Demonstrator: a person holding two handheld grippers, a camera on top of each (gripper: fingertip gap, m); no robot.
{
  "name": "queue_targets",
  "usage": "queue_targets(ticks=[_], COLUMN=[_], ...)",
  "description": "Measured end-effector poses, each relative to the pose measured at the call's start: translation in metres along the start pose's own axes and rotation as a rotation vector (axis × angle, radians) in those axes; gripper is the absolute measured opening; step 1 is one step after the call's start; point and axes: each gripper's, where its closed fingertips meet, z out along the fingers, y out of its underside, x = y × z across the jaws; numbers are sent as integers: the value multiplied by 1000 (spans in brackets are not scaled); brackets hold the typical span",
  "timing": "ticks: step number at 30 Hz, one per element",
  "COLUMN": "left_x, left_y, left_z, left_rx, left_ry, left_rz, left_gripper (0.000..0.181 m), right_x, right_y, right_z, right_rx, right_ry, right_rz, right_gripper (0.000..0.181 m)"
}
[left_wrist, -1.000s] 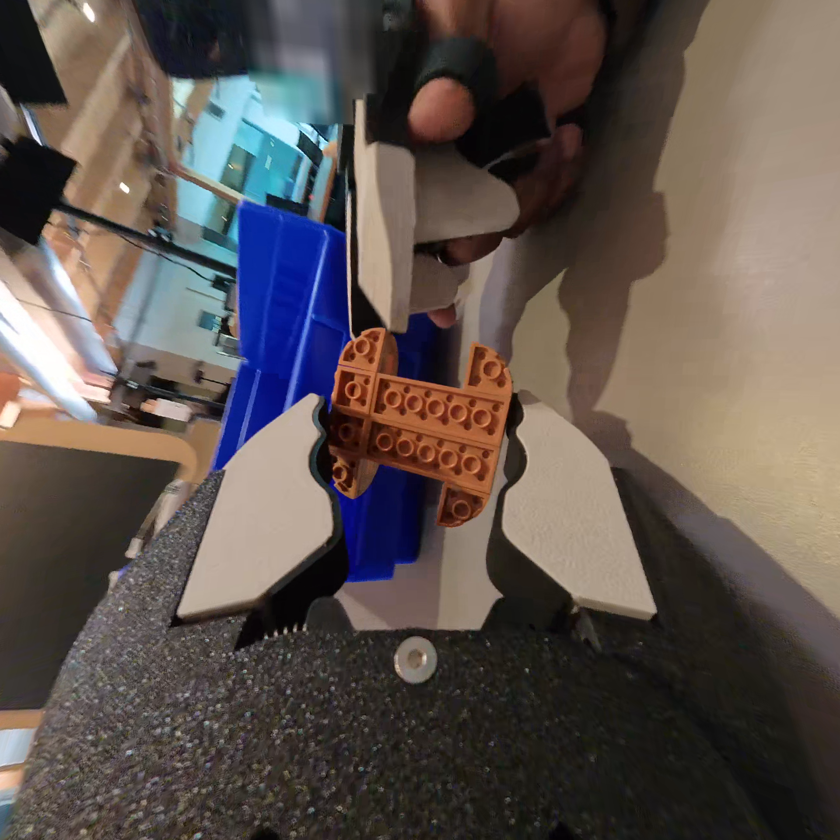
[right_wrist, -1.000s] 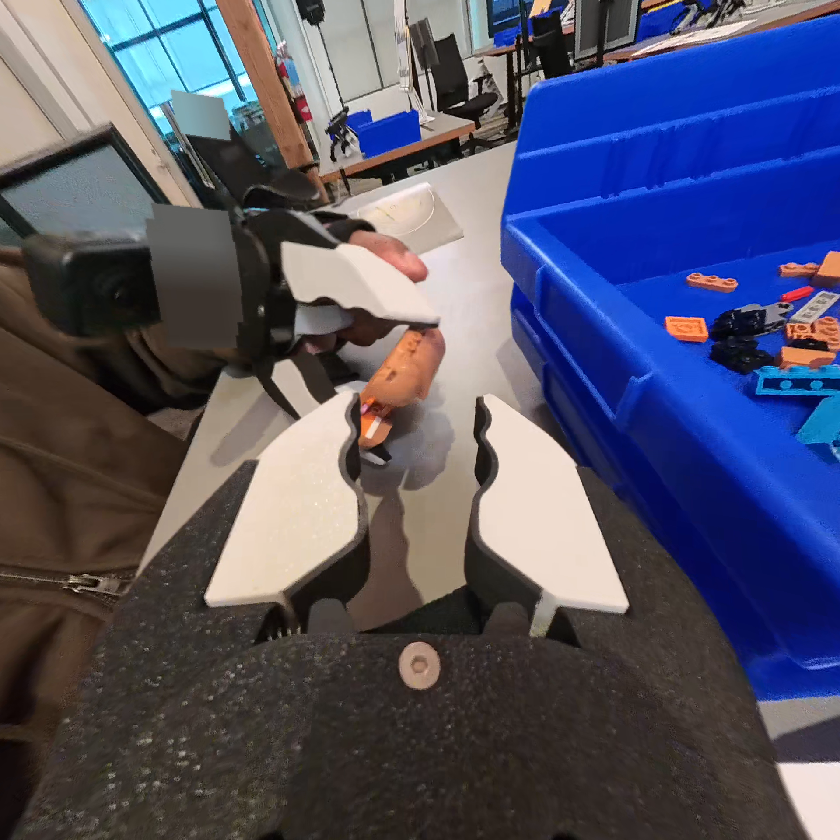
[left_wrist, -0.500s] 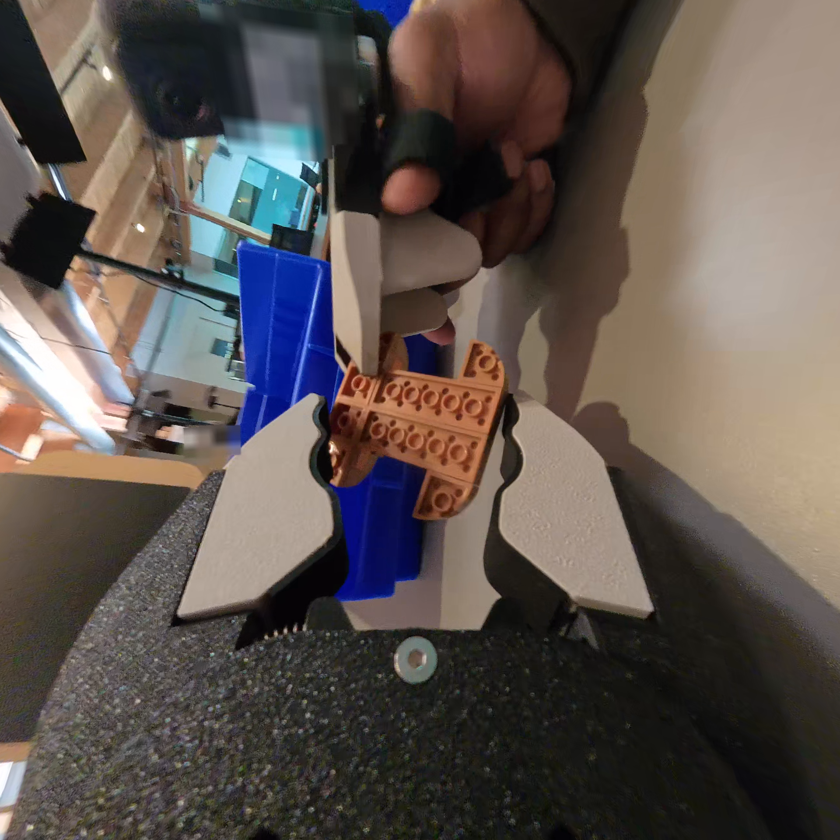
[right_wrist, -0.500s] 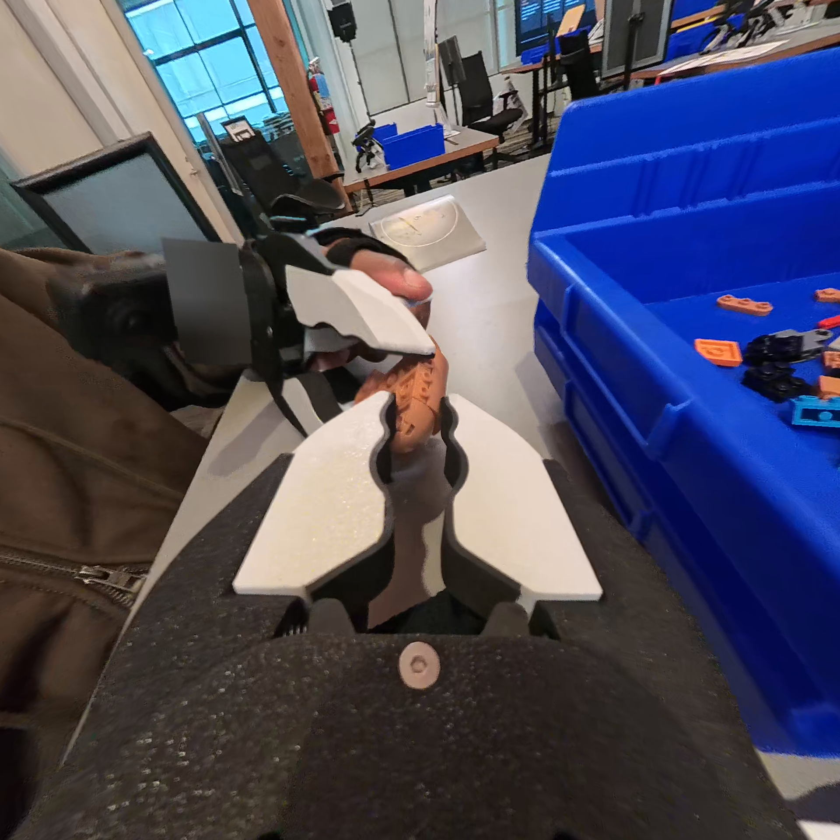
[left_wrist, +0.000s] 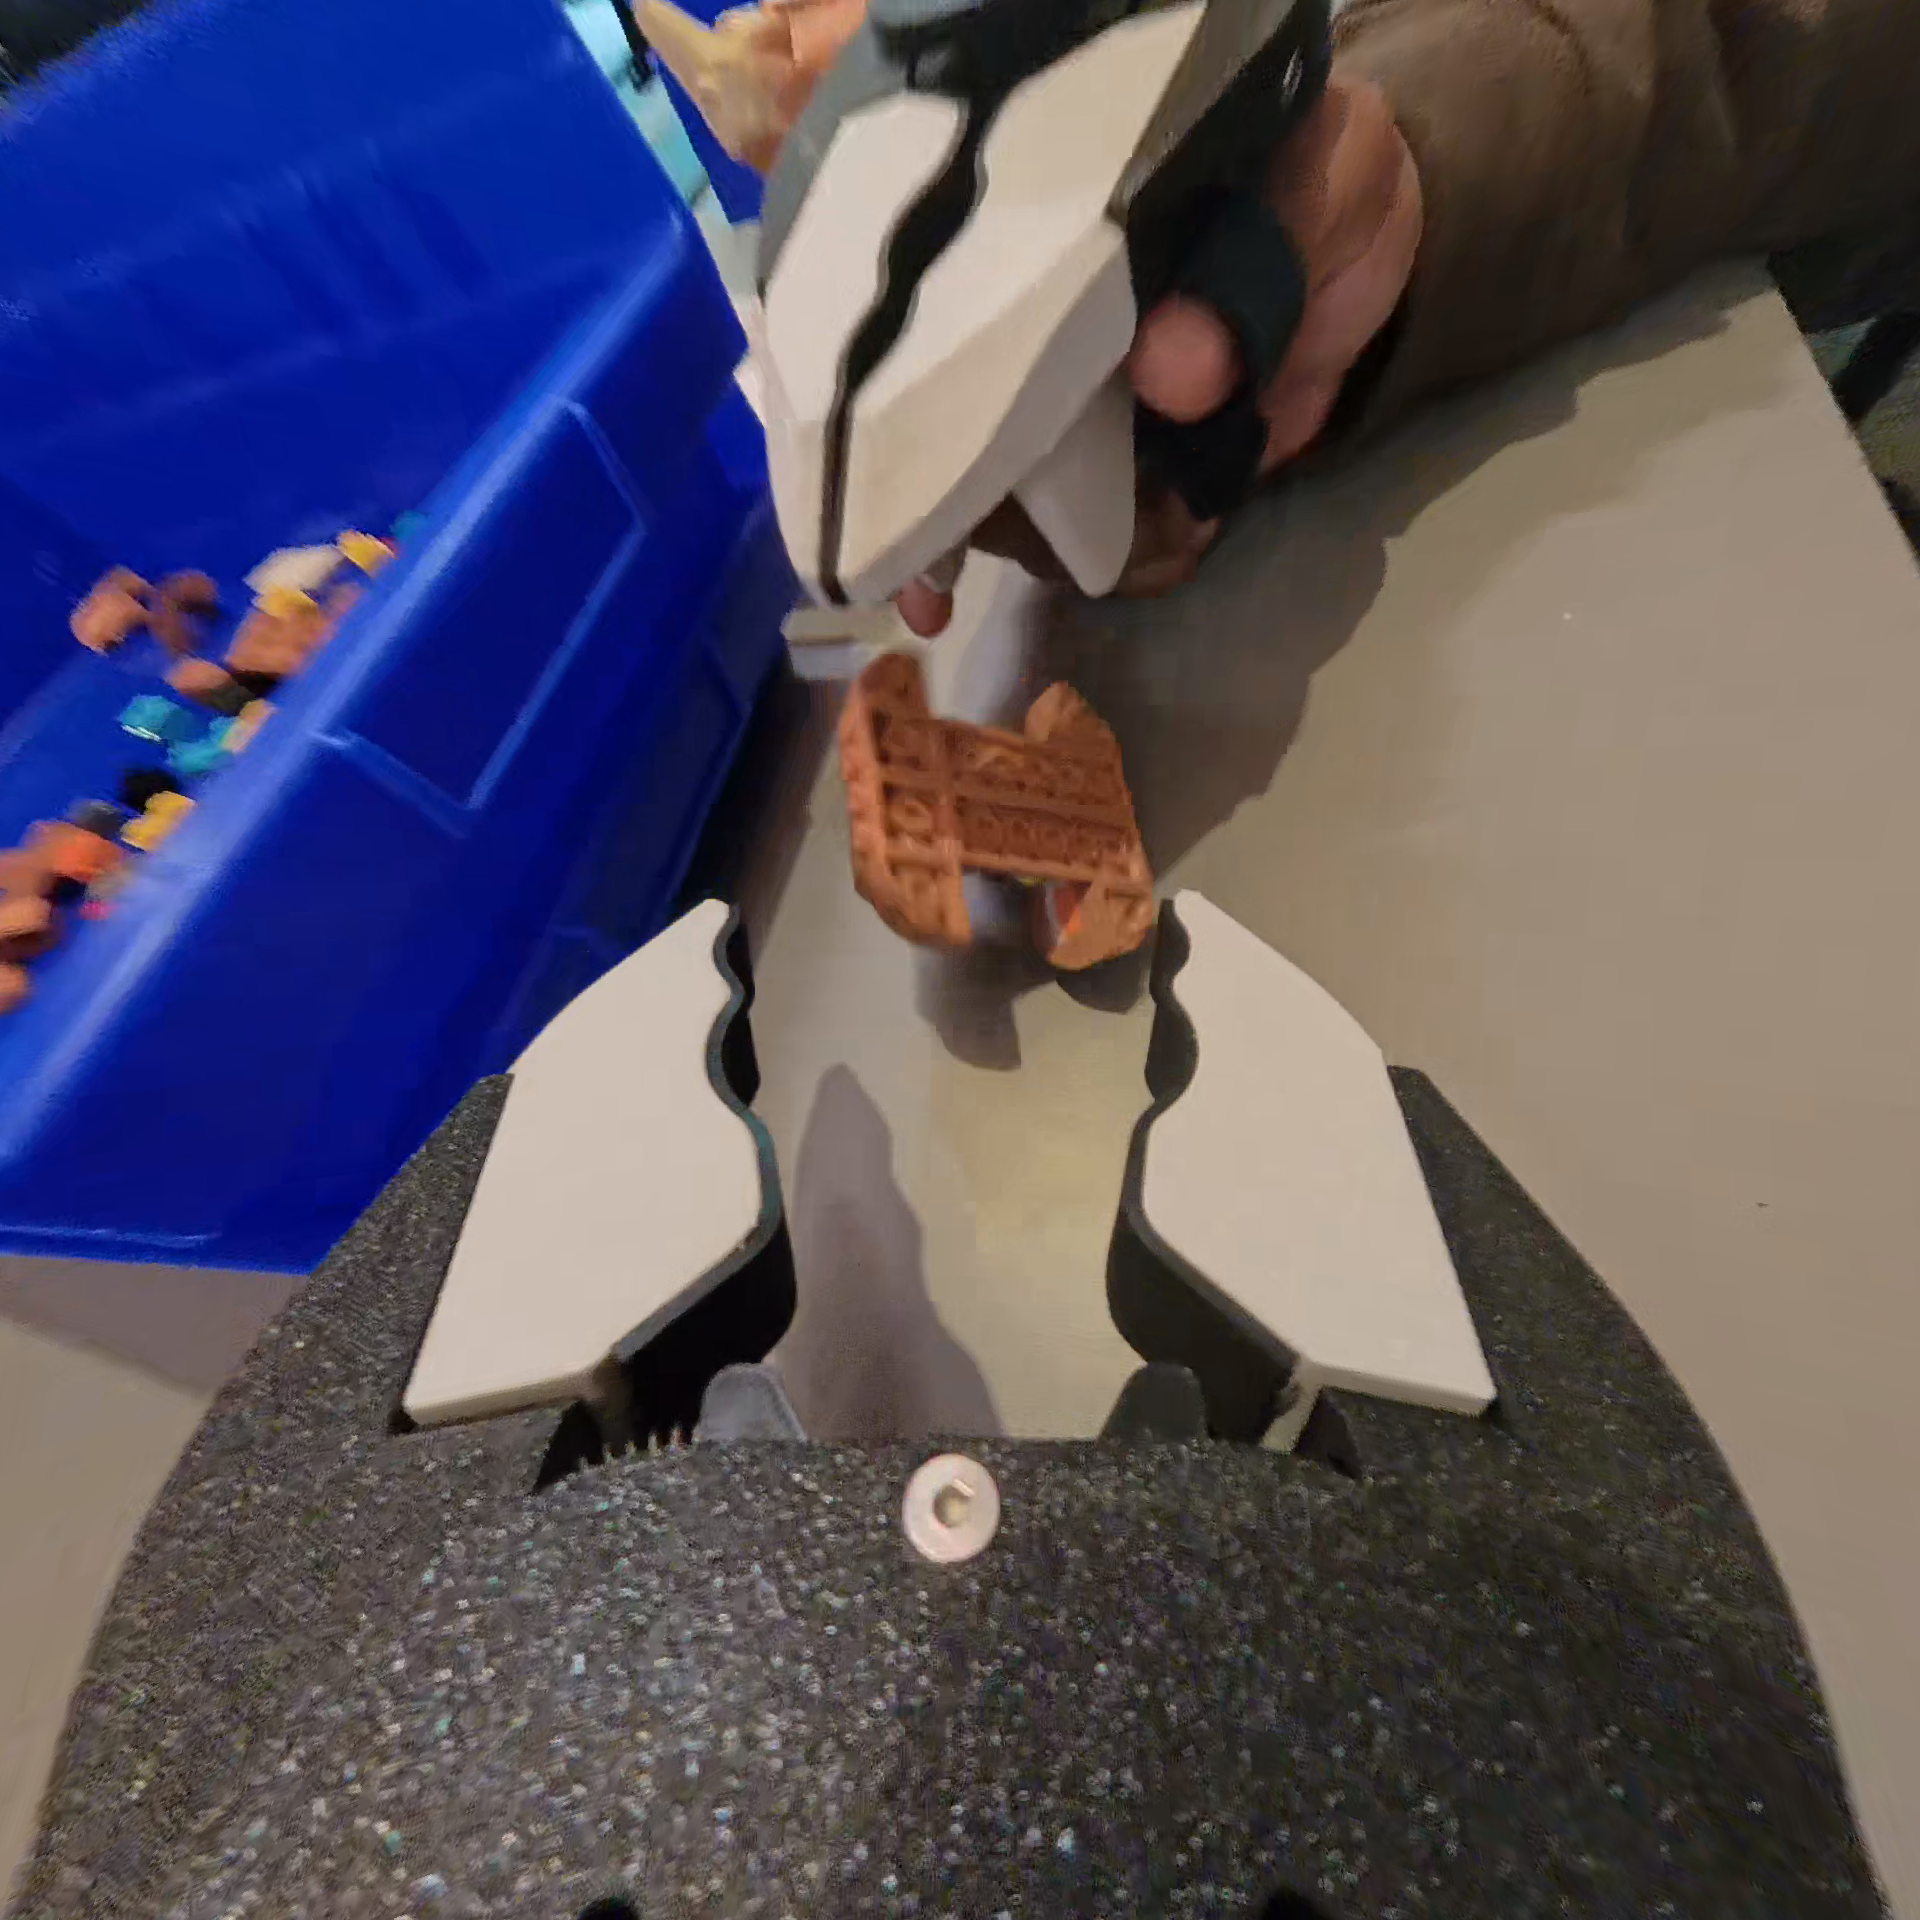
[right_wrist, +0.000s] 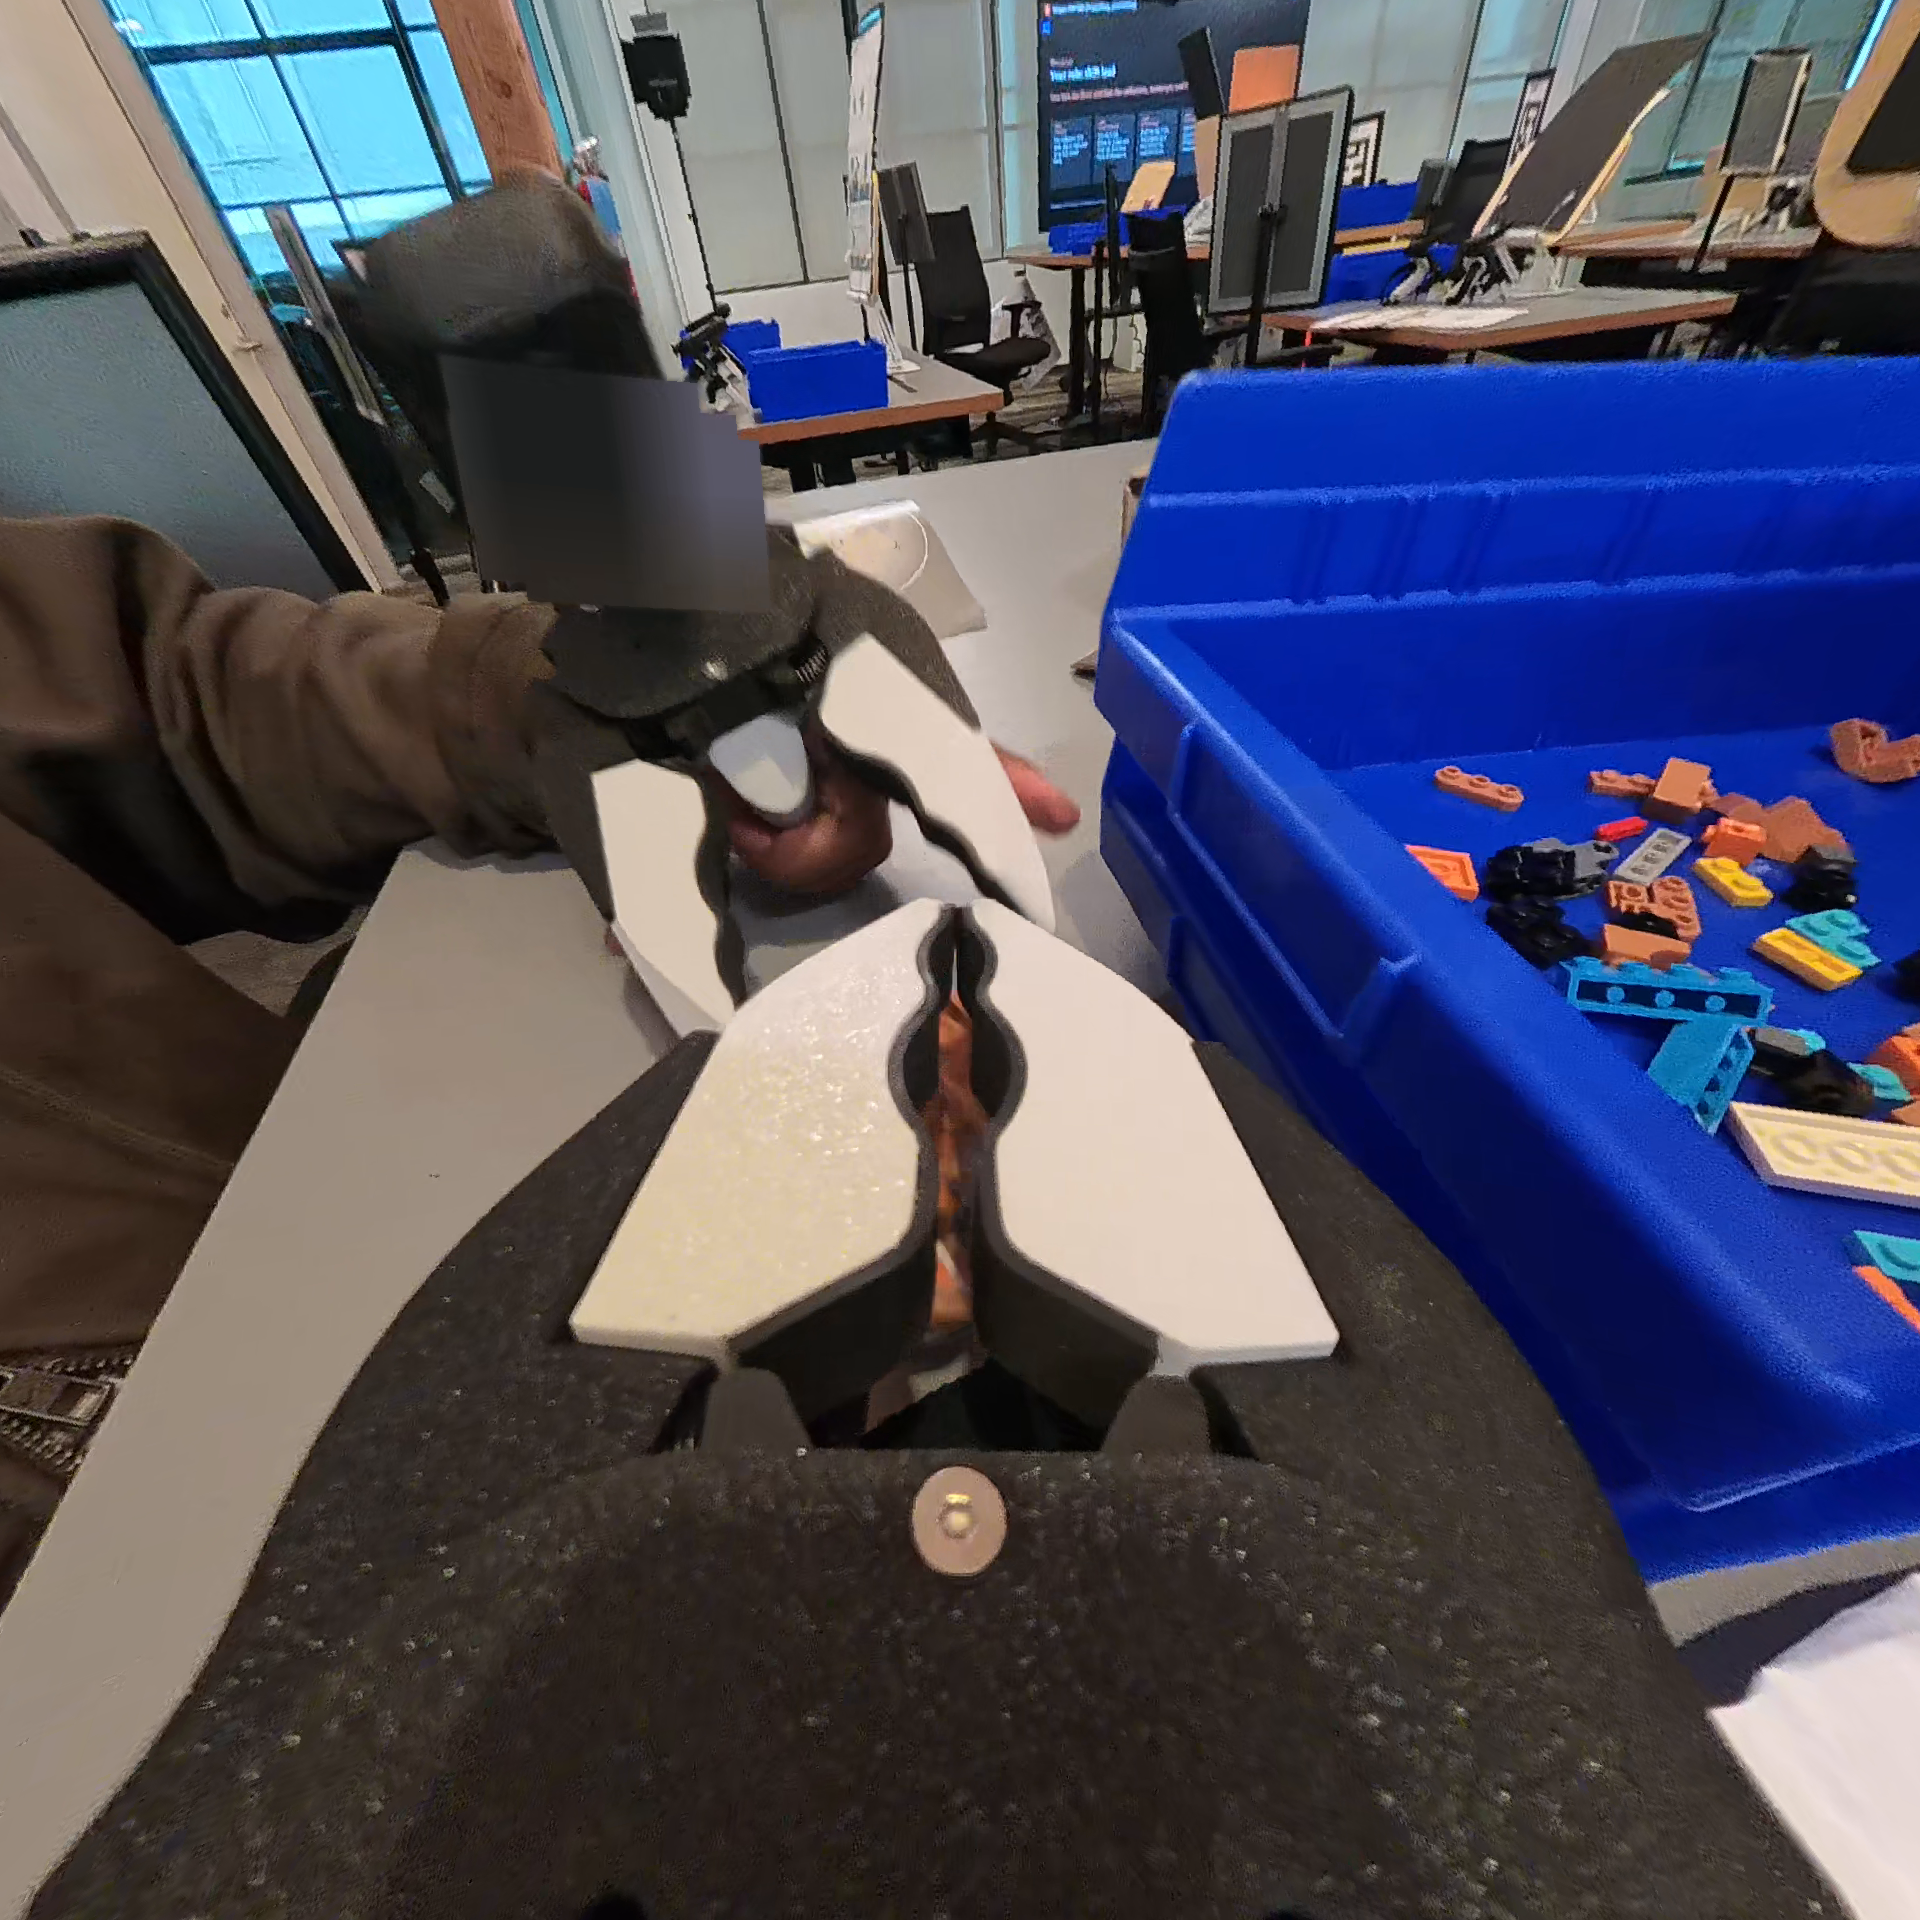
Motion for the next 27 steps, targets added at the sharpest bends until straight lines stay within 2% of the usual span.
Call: queue_targets(ticks=[6,9,11,14,17,22,27], left_x=[3,6,6,0,0,0,2], left_y=[7,8,9,16,17,13,8], left_z=[14,14,13,13,13,12,12], left_rx=[-86,-92,-98,-138,-139,-125,-108], left_ry=[52,33,19,-22,-29,-80,-108], left_rz=[-129,-65,-27,36,80,236,367], left_gripper=[67,67,68,68,68,67,65], right_x=[0,4,6,10,4,8,16], right_y=[-4,2,12,28,42,62,78], right_z=[-1,-1,-2,-9,-20,-35,-28], right_rx=[20,-38,-127,-254,-356,-448,-504], right_ry=[13,29,31,28,-39,-66,-25], right_rz=[-33,-67,-112,-206,-281,-464,-586], right_gripper=[0,0,1,11,26,42,54])
